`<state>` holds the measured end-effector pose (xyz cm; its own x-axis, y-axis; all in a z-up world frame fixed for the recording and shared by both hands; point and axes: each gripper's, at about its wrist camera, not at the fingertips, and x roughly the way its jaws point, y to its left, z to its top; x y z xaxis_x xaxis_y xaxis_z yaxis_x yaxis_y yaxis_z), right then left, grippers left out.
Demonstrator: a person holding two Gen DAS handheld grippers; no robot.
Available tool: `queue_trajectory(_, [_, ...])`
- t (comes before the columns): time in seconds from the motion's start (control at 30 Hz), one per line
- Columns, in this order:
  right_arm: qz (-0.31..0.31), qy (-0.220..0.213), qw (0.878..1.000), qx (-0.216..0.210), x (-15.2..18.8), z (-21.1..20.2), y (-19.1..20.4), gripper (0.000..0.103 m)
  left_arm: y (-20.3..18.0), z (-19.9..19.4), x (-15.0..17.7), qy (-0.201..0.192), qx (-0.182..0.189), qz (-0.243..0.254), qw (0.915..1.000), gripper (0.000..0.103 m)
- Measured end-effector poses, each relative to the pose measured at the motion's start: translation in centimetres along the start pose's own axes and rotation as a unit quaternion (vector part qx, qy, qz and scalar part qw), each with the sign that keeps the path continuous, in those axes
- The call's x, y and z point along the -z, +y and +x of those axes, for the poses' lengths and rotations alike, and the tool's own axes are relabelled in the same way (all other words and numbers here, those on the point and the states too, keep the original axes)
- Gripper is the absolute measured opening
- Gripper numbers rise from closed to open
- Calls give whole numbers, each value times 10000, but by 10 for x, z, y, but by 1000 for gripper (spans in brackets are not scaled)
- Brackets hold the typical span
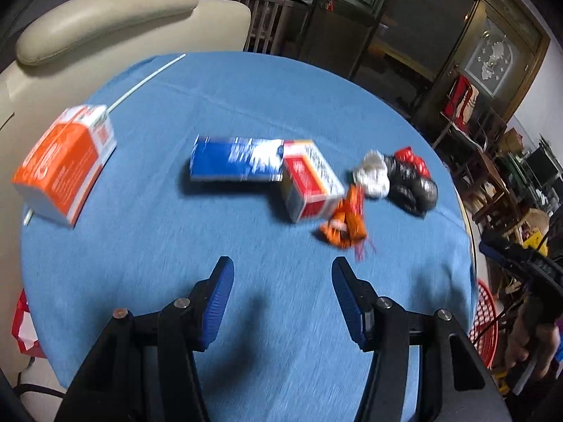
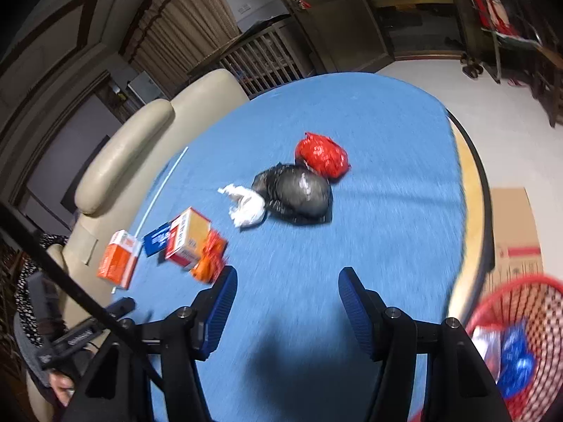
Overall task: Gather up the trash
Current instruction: 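Grasp the black plastic bag with the right tool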
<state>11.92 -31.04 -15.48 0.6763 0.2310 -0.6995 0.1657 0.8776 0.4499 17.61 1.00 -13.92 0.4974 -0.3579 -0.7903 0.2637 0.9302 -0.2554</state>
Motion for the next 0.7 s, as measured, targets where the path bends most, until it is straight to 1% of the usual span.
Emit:
queue_trajectory(0.17, [-220,-19,9997,113,-28,28,0,64,-7,18,-29,80,-65,-211,9997,61])
queue_trajectory(0.37, [-275,-24,9996,67,-54,58,2,64,-15,46,-56,289,-72,-525,9982,61])
queue_trajectory(0.5, [-289,24,9996,73,-66,80,3,64,-20,61,-67,415,-45,-660,9969,61])
queue_trajectory(0.6, [-299,122,9994,118,-69,98,1,64,-24,74,-71,514,-83,-708,9961,61])
queue_trajectory(0.7, [-310,249,9991,166,-70,114,-1,64,-23,86,-72,634,-69,-857,9943,61])
